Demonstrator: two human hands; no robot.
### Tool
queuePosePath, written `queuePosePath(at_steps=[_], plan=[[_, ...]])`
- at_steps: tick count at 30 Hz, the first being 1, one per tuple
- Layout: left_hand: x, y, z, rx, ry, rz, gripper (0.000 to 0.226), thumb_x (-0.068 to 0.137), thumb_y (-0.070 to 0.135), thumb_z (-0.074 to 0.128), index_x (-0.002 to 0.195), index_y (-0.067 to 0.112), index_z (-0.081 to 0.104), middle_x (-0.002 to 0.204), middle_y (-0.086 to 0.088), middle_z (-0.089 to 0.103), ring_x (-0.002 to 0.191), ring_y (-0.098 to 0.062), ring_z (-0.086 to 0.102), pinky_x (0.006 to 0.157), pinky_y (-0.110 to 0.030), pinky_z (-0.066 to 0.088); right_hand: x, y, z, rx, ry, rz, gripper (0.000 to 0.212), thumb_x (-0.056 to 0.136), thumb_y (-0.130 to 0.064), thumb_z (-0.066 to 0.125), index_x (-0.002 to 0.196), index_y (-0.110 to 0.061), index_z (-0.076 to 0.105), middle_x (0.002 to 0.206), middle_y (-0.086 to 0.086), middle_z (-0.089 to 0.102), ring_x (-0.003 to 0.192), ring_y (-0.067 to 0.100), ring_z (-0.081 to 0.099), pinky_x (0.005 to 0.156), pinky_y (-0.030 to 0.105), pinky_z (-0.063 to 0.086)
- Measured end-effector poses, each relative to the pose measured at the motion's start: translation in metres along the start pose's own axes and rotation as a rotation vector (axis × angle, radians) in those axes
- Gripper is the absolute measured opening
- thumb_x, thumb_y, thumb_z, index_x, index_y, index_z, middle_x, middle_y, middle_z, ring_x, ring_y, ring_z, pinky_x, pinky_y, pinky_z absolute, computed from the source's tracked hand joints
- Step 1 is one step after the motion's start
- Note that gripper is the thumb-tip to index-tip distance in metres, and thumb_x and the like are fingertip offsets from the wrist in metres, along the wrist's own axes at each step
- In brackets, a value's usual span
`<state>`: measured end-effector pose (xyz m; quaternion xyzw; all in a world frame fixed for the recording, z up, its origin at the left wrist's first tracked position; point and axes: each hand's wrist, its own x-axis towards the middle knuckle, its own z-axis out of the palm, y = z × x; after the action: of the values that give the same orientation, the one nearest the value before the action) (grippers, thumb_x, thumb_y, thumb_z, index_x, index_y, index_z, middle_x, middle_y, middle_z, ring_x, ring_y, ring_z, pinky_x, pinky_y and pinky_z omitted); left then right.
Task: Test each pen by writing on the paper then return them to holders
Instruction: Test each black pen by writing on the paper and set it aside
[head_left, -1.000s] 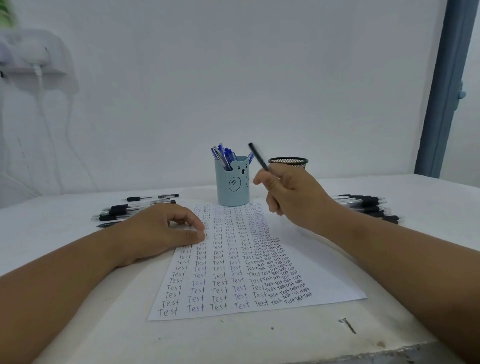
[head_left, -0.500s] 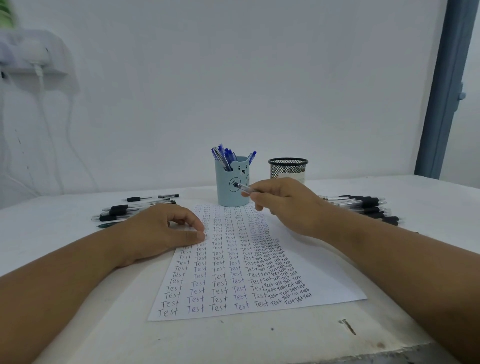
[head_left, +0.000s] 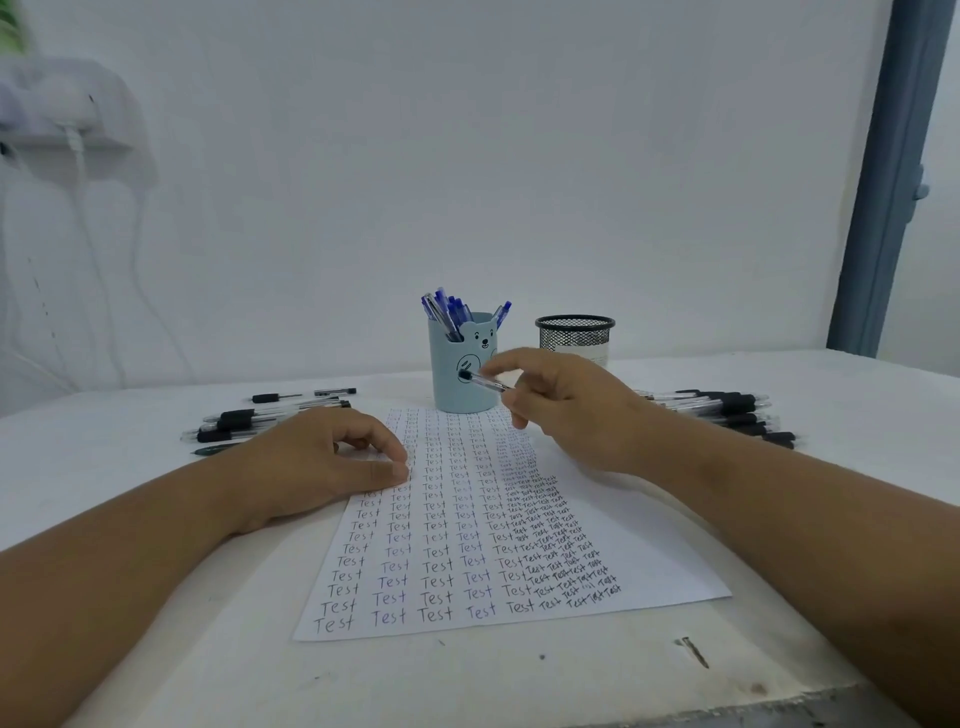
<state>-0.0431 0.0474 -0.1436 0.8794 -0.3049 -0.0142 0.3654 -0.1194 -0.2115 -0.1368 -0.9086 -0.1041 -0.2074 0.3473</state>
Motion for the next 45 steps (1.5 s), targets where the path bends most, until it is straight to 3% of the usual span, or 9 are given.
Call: queuePosePath(at_steps=[5,8,11,17,26,33,38,42,45], plan=[[0.0,0.0,0.001,-0.005,-0.007,0.009,0.015,0.077,0.035,0.083,0.09,0.03,0.078,0.093,0.032,0.067,0.076,0.019,0.055,0.068,-0.007,0.035,0.003,-0.007,-0.018,-0.261,0.087,-0.002,0.02,0.1,-0.015,0.06,0.108,-0.029,0.072,0.092,-0.015,0.058,0.081,0.002,0.052,0.071,0.017,0.038],[0.0,0.0,0.001,-0.006,-0.001,0.007,0.015,0.076,0.036,0.083,0.09,0.03,0.078,0.094,0.029,0.069,0.078,0.02,0.056,0.07,-0.007,0.035,0.006,0.001,-0.04,-0.401,0.123,0.052,0.022,0.095,-0.007,0.064,0.106,-0.022,0.076,0.1,-0.009,0.058,0.092,0.01,0.057,0.075,0.014,0.039],[0.0,-0.001,0.0,0.002,-0.004,-0.004,0.015,0.075,0.038,0.083,0.088,0.032,0.078,0.1,0.019,0.07,0.087,0.019,0.056,0.076,-0.009,0.037,0.003,0.016,-0.062,-0.503,0.11,0.113,0.025,0.092,-0.005,0.065,0.106,-0.021,0.077,0.094,-0.011,0.06,0.079,-0.001,0.052,0.067,-0.001,0.034],[-0.001,0.0,0.0,-0.02,-0.004,-0.017,0.014,0.074,0.038,0.084,0.086,0.035,0.078,0.104,0.017,0.068,0.086,0.018,0.055,0.078,-0.012,0.037,-0.005,0.028,-0.08,-0.585,0.031,0.317,0.042,0.09,0.004,0.052,0.107,-0.026,0.075,0.102,-0.002,0.067,0.084,0.014,0.059,0.075,0.029,0.049],[0.001,0.0,0.001,-0.016,0.003,-0.017,0.016,0.073,0.039,0.084,0.087,0.033,0.078,0.103,0.017,0.068,0.082,0.02,0.055,0.076,-0.012,0.037,-0.002,0.027,-0.076,-0.652,-0.025,0.435,0.045,0.081,-0.002,0.05,0.109,-0.032,0.07,0.115,-0.003,0.064,0.105,0.023,0.062,0.094,0.039,0.054],[0.001,-0.001,0.0,-0.011,-0.01,-0.006,0.017,0.072,0.042,0.084,0.087,0.038,0.078,0.101,0.021,0.069,0.088,0.018,0.056,0.079,-0.012,0.038,0.002,0.007,-0.04,-0.54,0.115,0.16,0.027,0.096,-0.012,0.051,0.101,-0.03,0.071,0.11,-0.008,0.065,0.101,0.015,0.06,0.097,0.034,0.049],[0.001,-0.002,0.0,-0.029,0.004,0.002,0.014,0.076,0.039,0.083,0.088,0.033,0.078,0.093,0.027,0.069,0.083,0.016,0.059,0.079,-0.015,0.04,-0.003,-0.009,0.0,-0.451,-0.059,-0.135,0.017,0.1,-0.025,0.057,0.11,-0.03,0.069,0.103,-0.017,0.061,0.087,-0.007,0.051,0.079,0.015,0.04],[0.002,-0.006,-0.003,0.005,0.179,0.037,0.006,0.083,0.032,0.08,0.087,0.035,0.077,0.093,0.016,0.072,0.091,0.004,0.064,0.083,-0.017,0.045,-0.007,-0.016,0.017,-0.37,-0.084,-0.21,0.016,0.101,-0.033,0.057,0.111,-0.031,0.069,0.105,-0.019,0.062,0.089,-0.012,0.049,0.074,0.008,0.034],[0.004,-0.017,-0.016,0.052,0.321,0.064,0.01,0.089,0.023,0.074,0.091,0.033,0.075,0.097,0.018,0.071,0.094,0.008,0.062,0.077,-0.011,0.04,-0.006,-0.019,0.022,-0.375,-0.141,-0.218,0.019,0.101,-0.035,0.057,0.114,-0.029,0.069,0.105,-0.019,0.059,0.09,-0.012,0.048,0.075,0.007,0.034]])
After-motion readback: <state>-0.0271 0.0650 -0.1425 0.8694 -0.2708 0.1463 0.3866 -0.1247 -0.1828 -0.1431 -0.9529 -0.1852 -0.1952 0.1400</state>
